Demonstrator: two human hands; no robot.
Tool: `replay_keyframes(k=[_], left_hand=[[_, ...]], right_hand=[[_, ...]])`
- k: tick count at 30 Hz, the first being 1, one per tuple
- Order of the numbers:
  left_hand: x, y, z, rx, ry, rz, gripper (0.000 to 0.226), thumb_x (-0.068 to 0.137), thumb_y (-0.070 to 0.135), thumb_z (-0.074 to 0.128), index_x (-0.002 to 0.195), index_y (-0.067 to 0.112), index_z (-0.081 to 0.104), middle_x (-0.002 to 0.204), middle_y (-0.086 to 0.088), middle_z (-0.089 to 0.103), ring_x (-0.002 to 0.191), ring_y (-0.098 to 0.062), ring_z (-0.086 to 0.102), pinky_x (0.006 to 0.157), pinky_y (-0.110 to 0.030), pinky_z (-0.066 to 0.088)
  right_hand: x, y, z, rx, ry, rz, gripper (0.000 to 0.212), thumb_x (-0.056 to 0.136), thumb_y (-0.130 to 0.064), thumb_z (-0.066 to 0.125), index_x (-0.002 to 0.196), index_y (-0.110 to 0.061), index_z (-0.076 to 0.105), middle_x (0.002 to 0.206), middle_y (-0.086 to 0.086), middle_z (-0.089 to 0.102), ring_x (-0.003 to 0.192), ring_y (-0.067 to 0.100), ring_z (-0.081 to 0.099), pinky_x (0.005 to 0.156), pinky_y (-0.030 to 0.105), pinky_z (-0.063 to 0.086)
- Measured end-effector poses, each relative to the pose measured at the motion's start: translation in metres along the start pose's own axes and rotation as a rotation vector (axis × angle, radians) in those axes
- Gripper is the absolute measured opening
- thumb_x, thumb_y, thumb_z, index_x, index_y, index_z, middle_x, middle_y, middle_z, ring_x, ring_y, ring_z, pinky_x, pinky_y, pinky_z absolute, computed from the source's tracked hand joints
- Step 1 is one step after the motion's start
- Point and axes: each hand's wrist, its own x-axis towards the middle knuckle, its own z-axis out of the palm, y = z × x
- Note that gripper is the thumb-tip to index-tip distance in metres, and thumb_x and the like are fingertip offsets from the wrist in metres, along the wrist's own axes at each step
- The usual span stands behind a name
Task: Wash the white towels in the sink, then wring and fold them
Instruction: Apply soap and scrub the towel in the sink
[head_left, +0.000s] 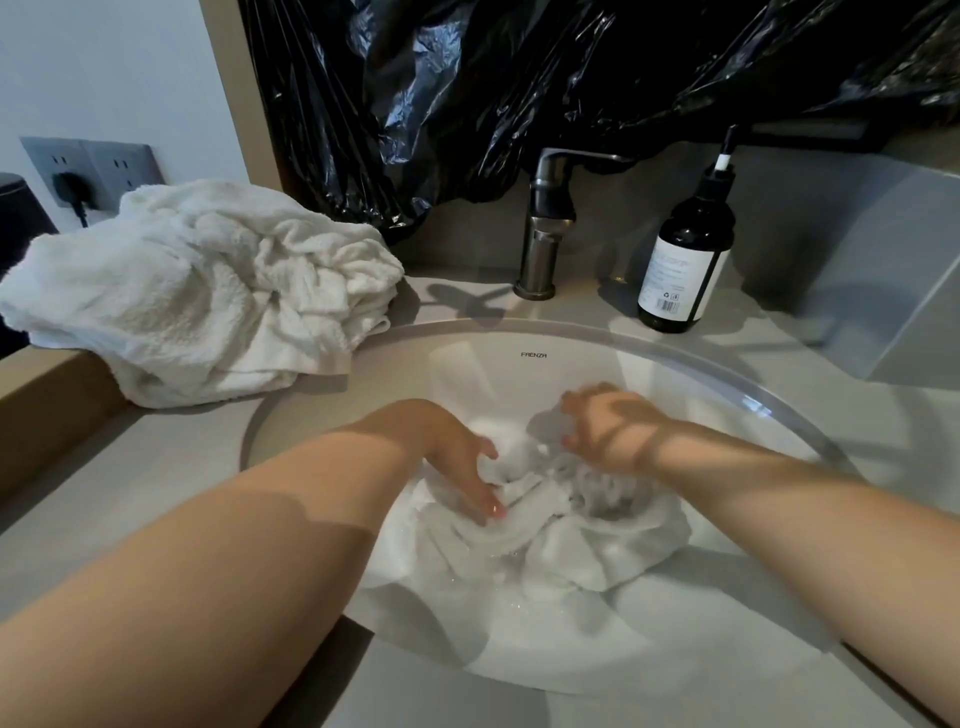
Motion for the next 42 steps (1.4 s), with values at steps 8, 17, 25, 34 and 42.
replay_keyframes(k=[8,17,25,34,42], left_hand=[[0.012,0.022,0.019,0.293,0.073,-0.001,0.072,0.089,0.022,0.064,0.151,0.021,0.026,0.133,-0.007,0.050,0.095,-0.023,0.057,0.077,-0.029,0.050],[-0.005,0.017,-0.013,-1.234,0.357,0.152,0.011,0.090,0.019,0.054,0.080,0.016,0.057,0.065,-0.001,0.055,0.056,-0.013,0.052,0.050,-0.021,0.044],[-0.016,0.036,-0.017,-1.589,0.283,0.275,0.030,0.092,0.037,0.043,0.081,0.014,0.059,0.058,-0.002,0.061,0.058,-0.018,0.059,0.053,-0.023,0.046],[-0.026,0.028,-0.023,-1.429,0.394,0.255,0.022,0.094,0.032,0.057,0.093,0.012,0.065,0.079,-0.006,0.068,0.068,-0.017,0.064,0.058,-0.025,0.051],[-0.009,0.045,-0.021,-1.470,0.484,0.140,0.025,0.103,0.030,0.047,0.097,0.010,0.058,0.080,-0.009,0.059,0.076,-0.023,0.056,0.075,-0.031,0.046]], right_hand=[[-0.007,-0.029,0.023,-0.189,-0.214,-0.246,0.041,0.101,-0.044,0.033,0.136,-0.025,0.043,0.135,0.004,0.045,0.126,0.025,0.041,0.084,0.034,0.028],[0.009,0.006,-0.012,0.837,0.168,0.133,0.034,0.102,-0.037,0.042,0.102,-0.008,0.060,0.100,0.012,0.061,0.080,0.018,0.052,0.067,0.027,0.037],[-0.013,-0.034,-0.025,0.990,0.537,0.222,0.036,0.100,-0.045,0.035,0.094,-0.013,0.049,0.084,0.005,0.058,0.085,0.028,0.055,0.075,0.035,0.039],[0.011,0.007,-0.028,1.010,0.421,0.359,0.043,0.101,-0.037,0.041,0.076,-0.009,0.060,0.076,0.012,0.059,0.083,0.031,0.055,0.073,0.031,0.038],[-0.003,-0.037,-0.023,1.015,0.518,0.207,0.035,0.101,-0.040,0.037,0.092,-0.011,0.053,0.084,0.004,0.056,0.085,0.027,0.053,0.073,0.031,0.036]])
